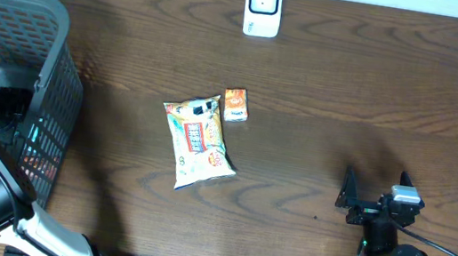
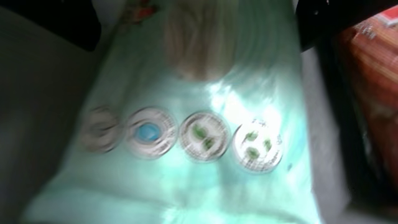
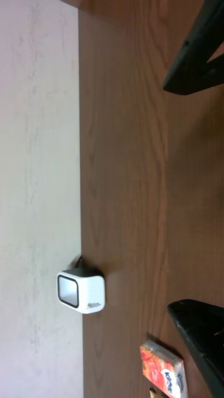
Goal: Scan the item barcode
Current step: 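Reach the left gripper into the basket and grasp the mint-green wipes pack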
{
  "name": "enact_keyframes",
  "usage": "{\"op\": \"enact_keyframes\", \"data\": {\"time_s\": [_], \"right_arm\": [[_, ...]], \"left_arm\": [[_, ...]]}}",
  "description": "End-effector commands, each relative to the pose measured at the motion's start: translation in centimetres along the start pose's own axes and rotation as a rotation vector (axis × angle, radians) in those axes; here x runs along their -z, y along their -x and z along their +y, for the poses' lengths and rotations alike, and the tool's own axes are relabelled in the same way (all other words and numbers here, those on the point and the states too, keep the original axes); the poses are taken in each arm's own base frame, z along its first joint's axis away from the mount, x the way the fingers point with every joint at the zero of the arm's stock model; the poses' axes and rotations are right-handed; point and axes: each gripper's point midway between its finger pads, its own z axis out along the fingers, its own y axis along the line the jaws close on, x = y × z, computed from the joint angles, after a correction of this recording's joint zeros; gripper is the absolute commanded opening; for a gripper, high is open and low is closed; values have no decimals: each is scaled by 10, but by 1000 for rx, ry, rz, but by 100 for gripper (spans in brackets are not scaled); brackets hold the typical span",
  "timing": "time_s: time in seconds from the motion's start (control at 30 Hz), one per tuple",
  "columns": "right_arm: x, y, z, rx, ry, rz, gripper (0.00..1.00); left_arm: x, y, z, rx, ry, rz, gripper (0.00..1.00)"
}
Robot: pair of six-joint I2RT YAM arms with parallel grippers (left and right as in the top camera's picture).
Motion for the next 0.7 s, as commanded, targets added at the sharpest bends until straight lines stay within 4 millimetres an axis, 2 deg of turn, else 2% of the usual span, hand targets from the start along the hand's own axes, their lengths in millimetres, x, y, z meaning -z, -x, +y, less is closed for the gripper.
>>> {"op": "enact_keyframes", "data": {"time_s": [0.0,0.13,0.23,0.33,0.43,0.57,0.63,0.67], "right_arm": [[0,-1,1,5,2,0,99],[0,-1,1,5,2,0,99],[0,-1,1,5,2,0,99],[0,-1,1,5,2,0,99],[0,-1,1,5,2,0,99],[0,-1,1,5,2,0,99],[0,-1,1,5,2,0,99],[0,-1,1,5,2,0,99]], "left_arm": [[-15,-10,10,-14,33,33,94],[-14,-10,10,-65,32,32,57],[-10,-8,9,-95,22,25,44],[-2,-7,6,-99,10,14,41],[20,-3,1,-101,-17,-11,41],[75,6,-11,-122,-117,-103,40],[117,8,-15,-129,-199,-181,40],[131,8,-15,-130,-228,-208,40]]}}
